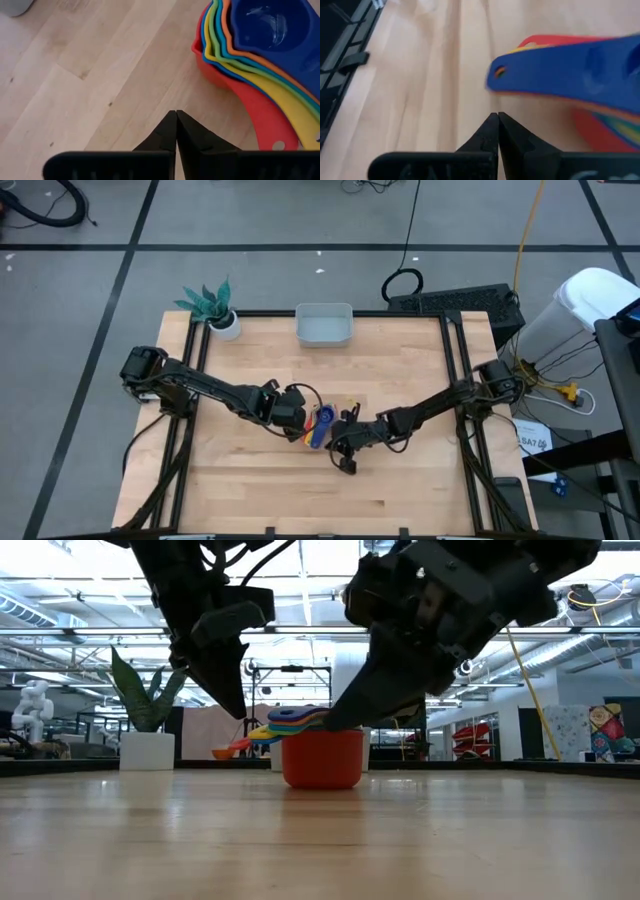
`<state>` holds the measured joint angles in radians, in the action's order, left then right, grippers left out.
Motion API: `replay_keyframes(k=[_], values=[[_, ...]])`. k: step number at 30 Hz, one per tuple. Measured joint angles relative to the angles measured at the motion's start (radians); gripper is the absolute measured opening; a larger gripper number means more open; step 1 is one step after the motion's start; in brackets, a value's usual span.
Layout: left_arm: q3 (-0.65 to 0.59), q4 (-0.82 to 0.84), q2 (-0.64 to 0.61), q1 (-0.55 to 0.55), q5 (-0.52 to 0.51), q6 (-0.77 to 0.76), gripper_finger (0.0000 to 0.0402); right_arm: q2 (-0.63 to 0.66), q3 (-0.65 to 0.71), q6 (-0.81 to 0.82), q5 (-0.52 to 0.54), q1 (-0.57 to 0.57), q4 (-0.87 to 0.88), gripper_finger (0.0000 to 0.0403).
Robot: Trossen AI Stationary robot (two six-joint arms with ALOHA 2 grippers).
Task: Nest measuring cups in basket
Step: Stack the dark blue measuring cup on top of the orange measuring cup
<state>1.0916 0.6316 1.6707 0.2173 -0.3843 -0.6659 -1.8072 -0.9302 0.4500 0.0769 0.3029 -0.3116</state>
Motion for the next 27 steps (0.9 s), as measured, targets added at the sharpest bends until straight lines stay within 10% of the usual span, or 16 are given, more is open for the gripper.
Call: replay_keyframes(k=[27], values=[[0.000, -0.008, 0.000, 0.000, 0.001, -0.013, 0.0012, -0.041, 0.000, -0.043, 0.058, -0.036, -0.178, 0.0000]])
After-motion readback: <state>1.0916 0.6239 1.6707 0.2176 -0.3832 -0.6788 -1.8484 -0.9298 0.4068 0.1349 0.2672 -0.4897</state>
